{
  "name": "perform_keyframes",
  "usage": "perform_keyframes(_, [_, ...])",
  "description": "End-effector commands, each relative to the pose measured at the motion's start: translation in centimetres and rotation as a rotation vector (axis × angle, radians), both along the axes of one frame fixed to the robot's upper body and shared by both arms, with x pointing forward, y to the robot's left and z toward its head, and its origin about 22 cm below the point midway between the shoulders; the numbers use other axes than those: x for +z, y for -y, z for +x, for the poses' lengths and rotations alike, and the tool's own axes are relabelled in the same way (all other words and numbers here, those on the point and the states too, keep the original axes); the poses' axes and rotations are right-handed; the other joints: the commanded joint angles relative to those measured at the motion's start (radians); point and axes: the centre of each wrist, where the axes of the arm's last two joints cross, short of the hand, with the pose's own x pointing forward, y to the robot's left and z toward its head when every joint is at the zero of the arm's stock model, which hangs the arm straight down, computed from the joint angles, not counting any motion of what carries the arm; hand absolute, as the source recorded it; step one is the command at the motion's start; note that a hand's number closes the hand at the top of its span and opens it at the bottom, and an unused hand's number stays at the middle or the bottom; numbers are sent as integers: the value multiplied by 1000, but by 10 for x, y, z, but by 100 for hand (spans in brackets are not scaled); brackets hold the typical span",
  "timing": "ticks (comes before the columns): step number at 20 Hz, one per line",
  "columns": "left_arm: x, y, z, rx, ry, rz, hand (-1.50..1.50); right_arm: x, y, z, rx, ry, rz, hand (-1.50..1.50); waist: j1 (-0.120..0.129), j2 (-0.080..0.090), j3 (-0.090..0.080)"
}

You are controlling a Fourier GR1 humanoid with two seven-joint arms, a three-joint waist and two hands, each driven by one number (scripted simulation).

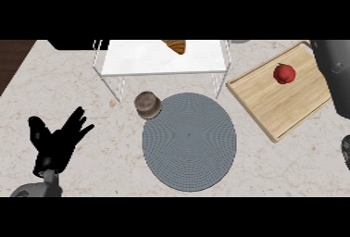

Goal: Pick the croissant from the placemat and place it in the tiered shelf

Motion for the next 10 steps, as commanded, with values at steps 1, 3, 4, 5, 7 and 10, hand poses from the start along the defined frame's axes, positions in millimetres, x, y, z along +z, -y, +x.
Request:
perform_keyframes(1, [-10, -1, -10, 16, -65, -5, 0, 14, 49, -3, -60, 4, 92, -150, -7, 0, -3])
perform_keyframes(3, [-18, -14, -21, 41, -63, 8, 0, 7, 75, -9, -32, 19, 118, -150, -31, -10, -2])
perform_keyframes(4, [-14, -5, -26, 22, -69, 18, 0, 11, 72, -11, -44, 12, 107, -150, -15, -6, -3])
perform_keyframes(5, [-12, 2, -13, 33, -64, -10, 0, 7, 71, -15, -4, -15, 90, -150, -28, -8, -3])
perform_keyframes(7, [-17, -1, -12, 37, -65, 2, 0, -2, 102, -19, 2, 1, 104, -150, -29, -5, -3])
perform_keyframes(10, [-16, -3, -18, 30, -46, -19, 0, 17, 132, -40, 21, -4, 76, -150, -27, -6, -3])
